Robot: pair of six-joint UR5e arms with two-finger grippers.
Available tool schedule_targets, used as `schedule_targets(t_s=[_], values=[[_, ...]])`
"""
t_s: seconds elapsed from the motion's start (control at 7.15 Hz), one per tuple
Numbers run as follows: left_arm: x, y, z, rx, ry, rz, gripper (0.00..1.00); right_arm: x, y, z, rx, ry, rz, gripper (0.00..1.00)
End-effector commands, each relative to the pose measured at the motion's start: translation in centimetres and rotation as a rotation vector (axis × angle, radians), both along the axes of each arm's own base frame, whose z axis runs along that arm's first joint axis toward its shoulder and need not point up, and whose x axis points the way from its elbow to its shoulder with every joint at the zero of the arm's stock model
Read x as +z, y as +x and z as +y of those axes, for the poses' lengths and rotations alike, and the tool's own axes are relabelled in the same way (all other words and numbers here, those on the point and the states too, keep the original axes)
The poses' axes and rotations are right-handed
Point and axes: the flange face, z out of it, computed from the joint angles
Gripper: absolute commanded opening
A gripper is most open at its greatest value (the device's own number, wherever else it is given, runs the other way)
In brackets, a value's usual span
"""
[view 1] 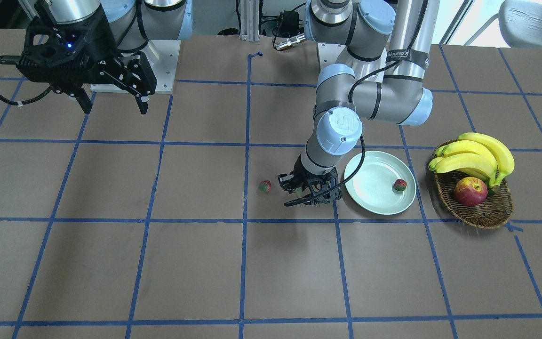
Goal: Collect all strawberries into plate
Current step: 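Carry the strawberry onto the plate and release it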
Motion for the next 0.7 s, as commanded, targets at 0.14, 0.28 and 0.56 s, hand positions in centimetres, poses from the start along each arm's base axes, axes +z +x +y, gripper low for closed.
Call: schedule_targets(t_s=[0.14,0.28,0.56], values=[[2.1,4.9,-2.7,-0.025,-0.051,-0.207,0.00,0.0,0.0,0.0,0.000,0.000,0.000,1.00],[3.2,7.4,-3.2,-0.009,-0.023,-0.217,0.00,0.0,0.0,0.0,0.000,0.000,0.000,1.00],[4.8,12.8,-3.3,-0.053,0.017,-0.208,0.00,0.0,0.0,0.0,0.000,0.000,0.000,1.00]])
